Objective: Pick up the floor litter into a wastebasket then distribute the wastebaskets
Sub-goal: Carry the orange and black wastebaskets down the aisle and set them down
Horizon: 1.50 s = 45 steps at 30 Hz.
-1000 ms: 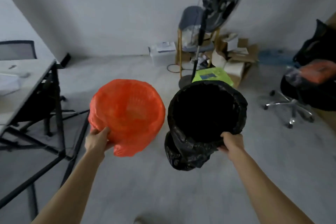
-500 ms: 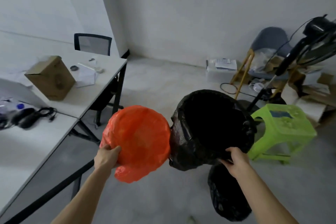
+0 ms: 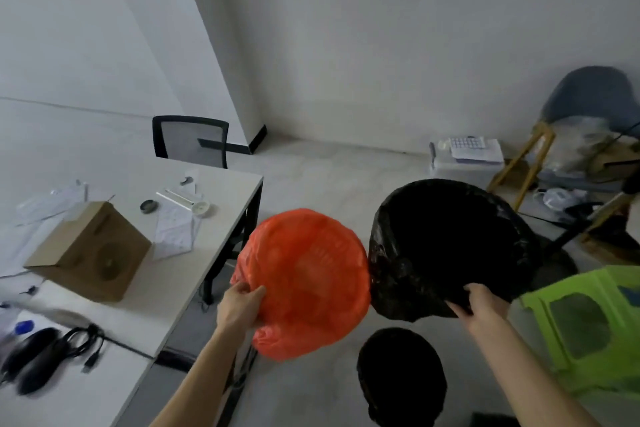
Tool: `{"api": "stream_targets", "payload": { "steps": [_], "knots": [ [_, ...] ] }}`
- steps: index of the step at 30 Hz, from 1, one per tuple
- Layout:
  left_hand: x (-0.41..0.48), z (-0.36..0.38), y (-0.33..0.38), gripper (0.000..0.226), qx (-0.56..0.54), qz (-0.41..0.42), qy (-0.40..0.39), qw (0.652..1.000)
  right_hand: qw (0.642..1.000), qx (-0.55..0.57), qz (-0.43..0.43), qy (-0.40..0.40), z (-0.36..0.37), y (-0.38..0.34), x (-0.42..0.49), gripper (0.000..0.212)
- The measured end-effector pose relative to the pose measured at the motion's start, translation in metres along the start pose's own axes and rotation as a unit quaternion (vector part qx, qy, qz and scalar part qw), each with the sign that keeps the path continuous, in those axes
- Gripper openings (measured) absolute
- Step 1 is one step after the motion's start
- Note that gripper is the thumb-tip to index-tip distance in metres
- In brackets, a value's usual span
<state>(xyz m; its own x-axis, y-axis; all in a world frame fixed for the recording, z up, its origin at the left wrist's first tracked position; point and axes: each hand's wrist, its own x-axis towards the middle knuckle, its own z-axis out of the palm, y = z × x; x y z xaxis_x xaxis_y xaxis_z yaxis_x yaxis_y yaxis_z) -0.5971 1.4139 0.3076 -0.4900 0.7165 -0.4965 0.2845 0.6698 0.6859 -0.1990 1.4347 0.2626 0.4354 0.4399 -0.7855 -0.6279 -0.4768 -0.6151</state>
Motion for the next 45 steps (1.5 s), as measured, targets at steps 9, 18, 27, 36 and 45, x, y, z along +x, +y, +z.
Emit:
{"api": "stream_targets", "payload": {
  "steps": [9,18,27,36,45],
  "knots": [
    [0.191,0.032,0.151,0.006,-0.028,0.056,-0.069,0.996,0.996,0.042,-0.065,0.049,0.188,-0.055,0.059,0.058],
    [0.352,0.055,0.261,0.024,-0.134,-0.025,-0.120,0.983,0.992,0.051,-0.063,0.101,0.326,-0.114,0.127,0.060],
    [0.515,0.083,0.358,0.025,-0.157,-0.078,0.002,0.984,0.997,-0.053,-0.049,0.025,0.522,-0.204,0.249,0.070],
    [0.654,0.073,0.419,0.026,-0.252,-0.188,0.110,0.943,0.962,-0.250,-0.081,-0.078,0.768,-0.294,0.320,0.065],
    [0.820,0.059,0.490,0.040,-0.449,-0.251,0.123,0.849,0.923,-0.350,-0.075,-0.144,1.023,-0.295,0.349,0.055]
  ]
}}
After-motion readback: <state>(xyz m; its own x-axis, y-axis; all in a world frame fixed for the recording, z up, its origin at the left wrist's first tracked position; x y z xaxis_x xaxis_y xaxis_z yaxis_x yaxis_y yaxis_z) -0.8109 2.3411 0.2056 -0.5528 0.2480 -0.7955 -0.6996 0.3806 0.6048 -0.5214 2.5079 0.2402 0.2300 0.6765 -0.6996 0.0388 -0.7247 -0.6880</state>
